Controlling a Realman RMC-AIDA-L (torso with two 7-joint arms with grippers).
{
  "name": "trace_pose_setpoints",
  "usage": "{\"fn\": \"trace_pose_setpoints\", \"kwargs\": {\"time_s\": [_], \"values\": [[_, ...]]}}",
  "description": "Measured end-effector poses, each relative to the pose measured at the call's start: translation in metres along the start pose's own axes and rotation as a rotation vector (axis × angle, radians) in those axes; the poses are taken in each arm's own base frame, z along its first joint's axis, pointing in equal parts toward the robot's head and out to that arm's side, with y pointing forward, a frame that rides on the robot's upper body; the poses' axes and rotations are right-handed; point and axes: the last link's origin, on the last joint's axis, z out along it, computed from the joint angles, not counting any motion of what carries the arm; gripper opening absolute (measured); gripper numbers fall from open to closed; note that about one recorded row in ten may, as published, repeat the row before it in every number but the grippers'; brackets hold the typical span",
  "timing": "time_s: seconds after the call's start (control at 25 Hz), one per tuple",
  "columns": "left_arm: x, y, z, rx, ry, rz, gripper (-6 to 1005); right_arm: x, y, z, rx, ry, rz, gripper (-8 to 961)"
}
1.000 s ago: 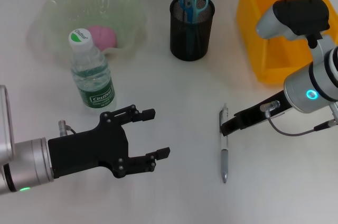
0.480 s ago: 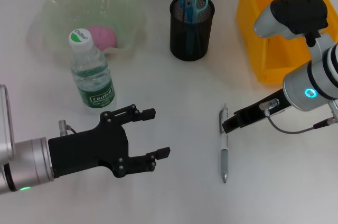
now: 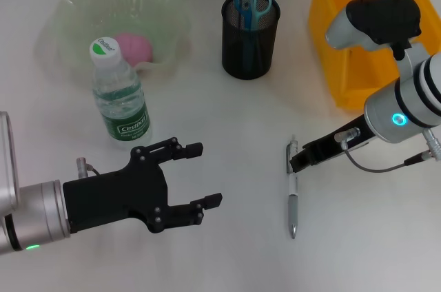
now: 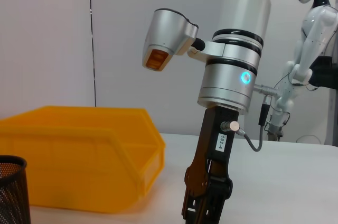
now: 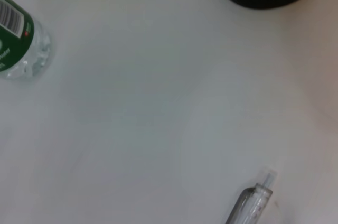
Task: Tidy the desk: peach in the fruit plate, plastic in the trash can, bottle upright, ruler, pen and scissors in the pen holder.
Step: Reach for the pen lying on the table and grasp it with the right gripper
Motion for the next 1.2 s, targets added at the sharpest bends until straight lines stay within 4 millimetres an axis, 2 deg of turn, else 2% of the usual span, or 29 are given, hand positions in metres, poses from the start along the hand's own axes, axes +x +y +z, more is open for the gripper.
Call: {"fn": "trace_pose_setpoints", "kwargs": {"time_s": [1.2], "values": [[-0.001, 0.001, -0.001, 0.002, -0.003, -0.002, 797, -0.007, 0.002, 0.011, -0.003, 0.008, -0.004, 323]]}}
